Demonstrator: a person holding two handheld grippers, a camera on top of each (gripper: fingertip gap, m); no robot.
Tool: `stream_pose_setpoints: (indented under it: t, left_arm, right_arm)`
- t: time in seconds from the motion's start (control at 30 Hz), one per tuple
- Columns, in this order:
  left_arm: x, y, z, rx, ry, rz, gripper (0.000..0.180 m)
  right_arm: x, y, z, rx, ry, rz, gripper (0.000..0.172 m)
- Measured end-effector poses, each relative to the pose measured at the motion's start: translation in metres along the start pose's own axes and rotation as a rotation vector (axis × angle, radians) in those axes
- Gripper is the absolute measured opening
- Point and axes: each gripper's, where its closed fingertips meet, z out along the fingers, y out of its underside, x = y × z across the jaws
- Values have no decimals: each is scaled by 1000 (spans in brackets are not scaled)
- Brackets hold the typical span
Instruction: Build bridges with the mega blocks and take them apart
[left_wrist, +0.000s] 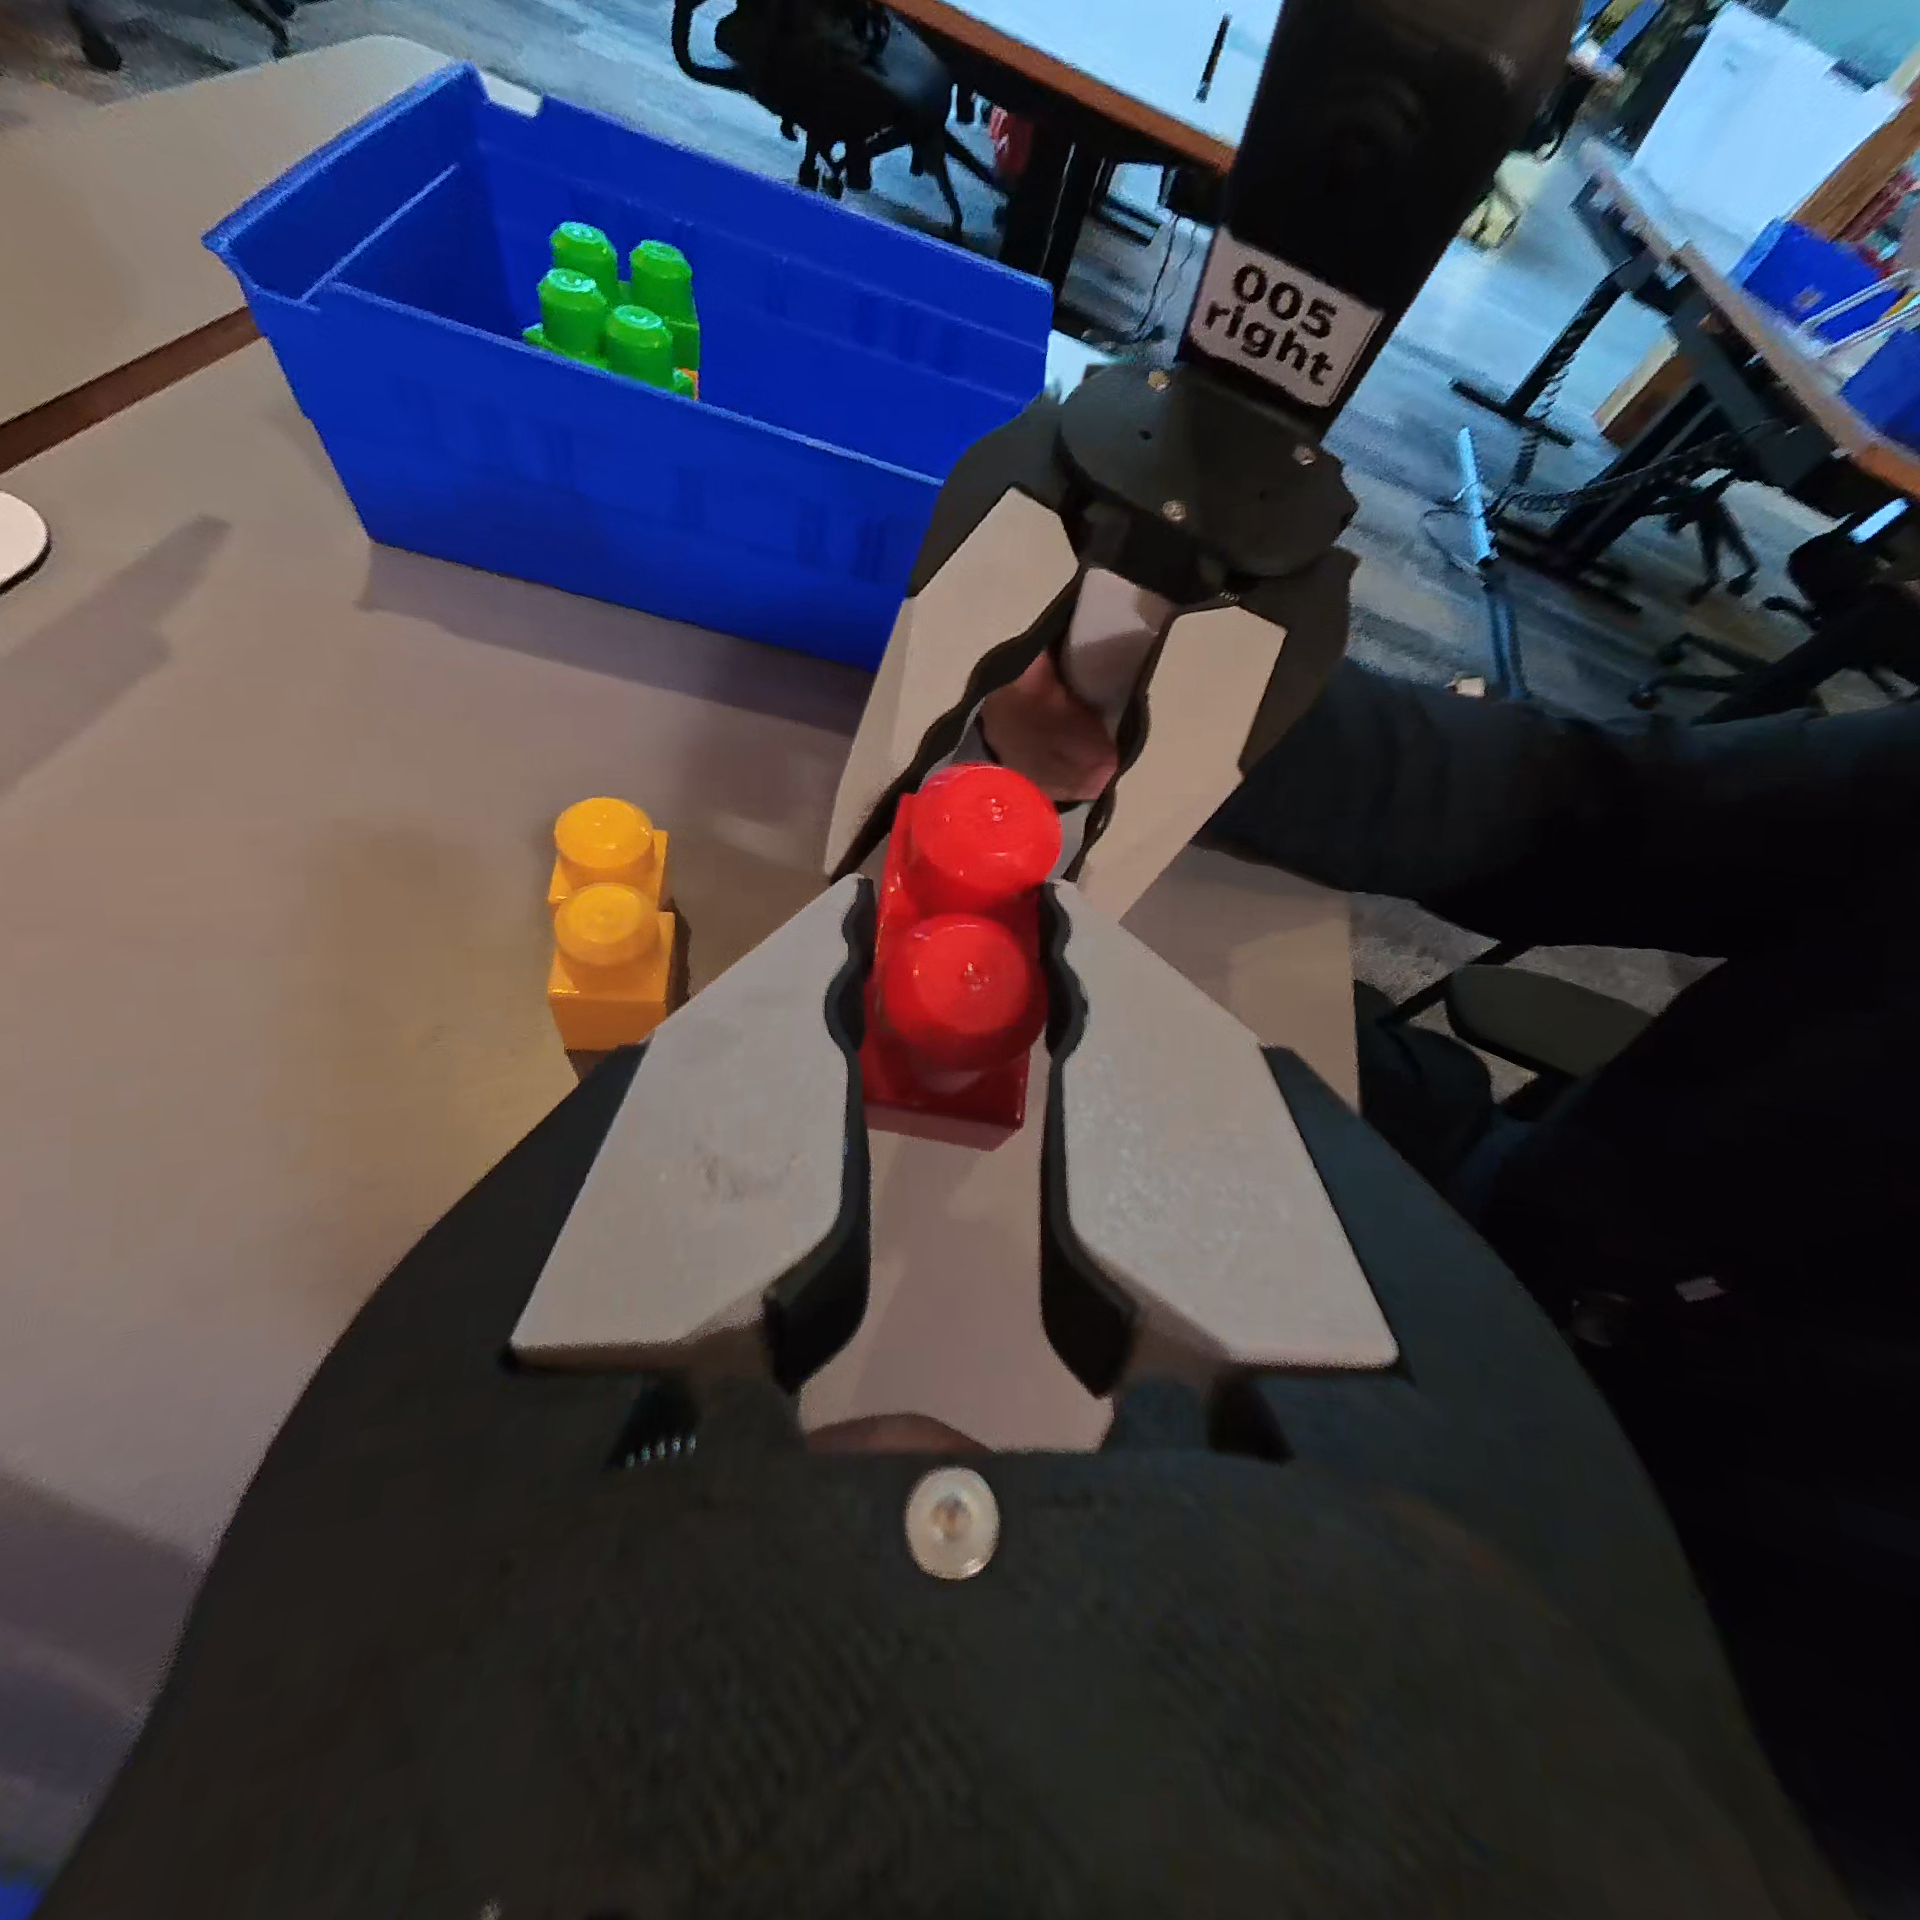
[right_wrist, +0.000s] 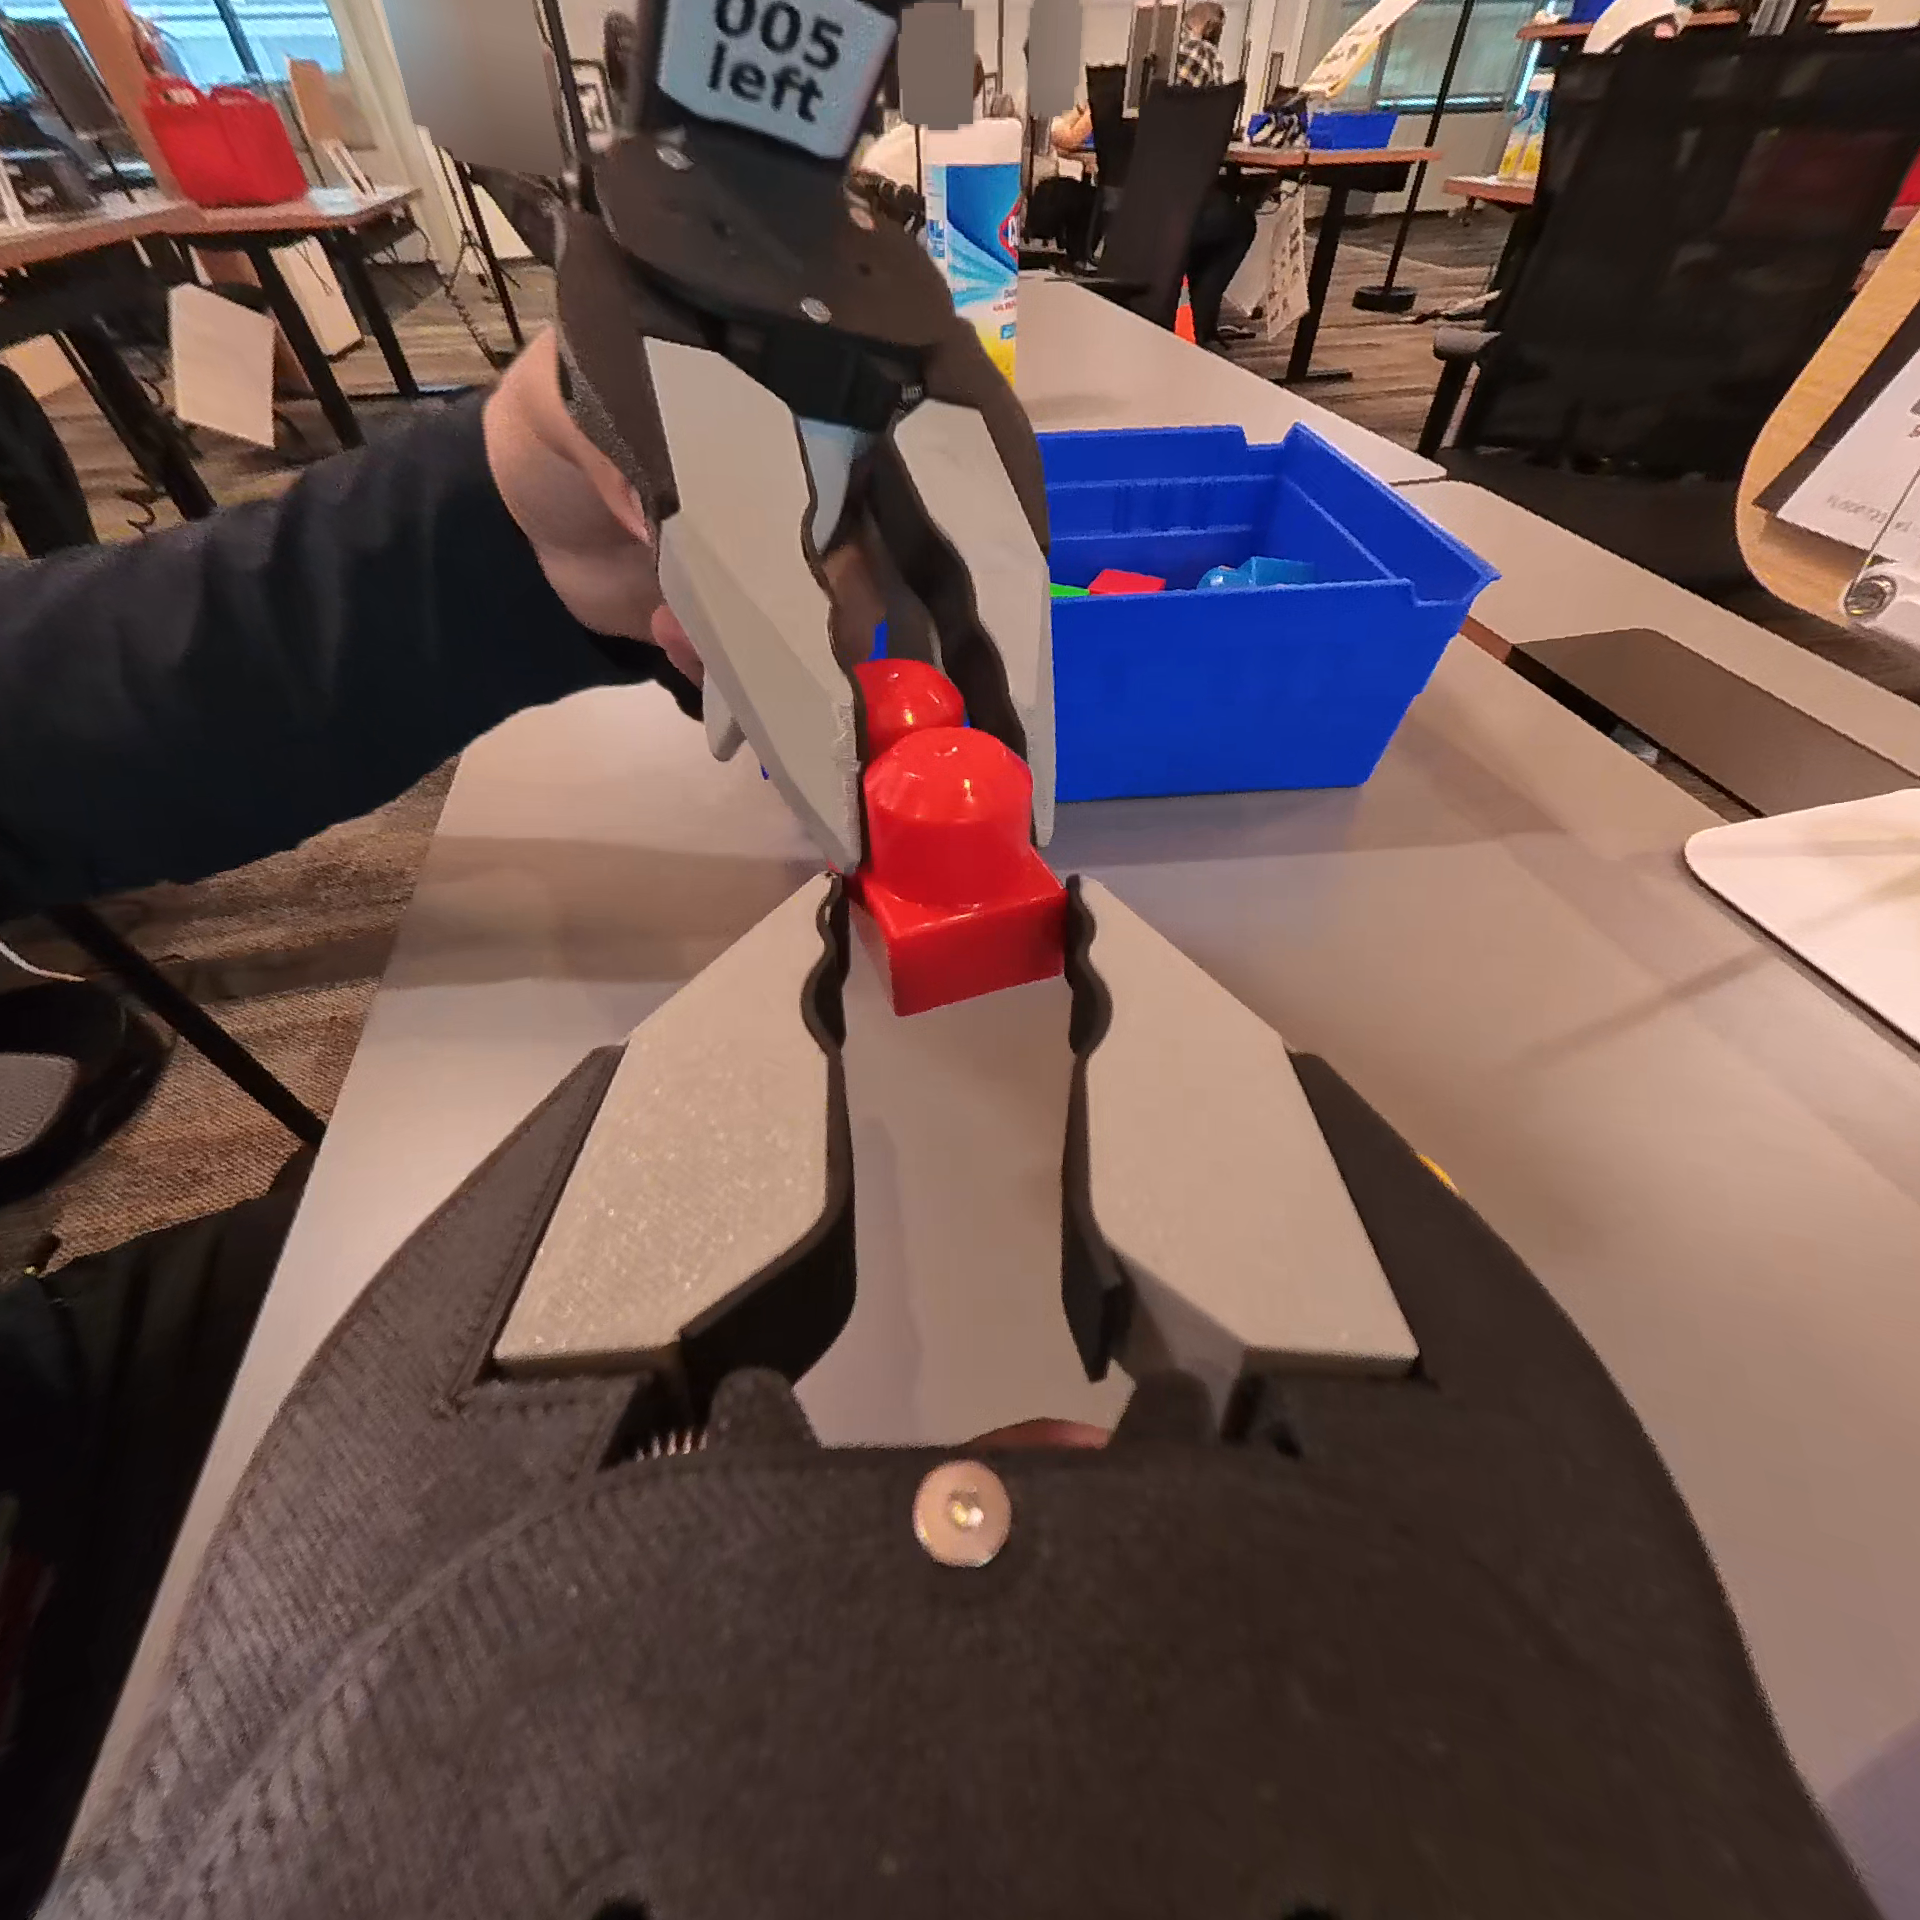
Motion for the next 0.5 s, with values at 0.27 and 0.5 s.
stream_pose_setpoints:
  t: [0.27, 0.5]
  left_arm:
    - [-18, -9, -4, 84, -94, 4, 33]
    - [-52, -7, -25, 128, -341, 36, 41]
  right_arm:
    - [15, 6, -4, -27, 38, 70, 35]
    - [66, 14, -24, -64, 354, 95, 34]
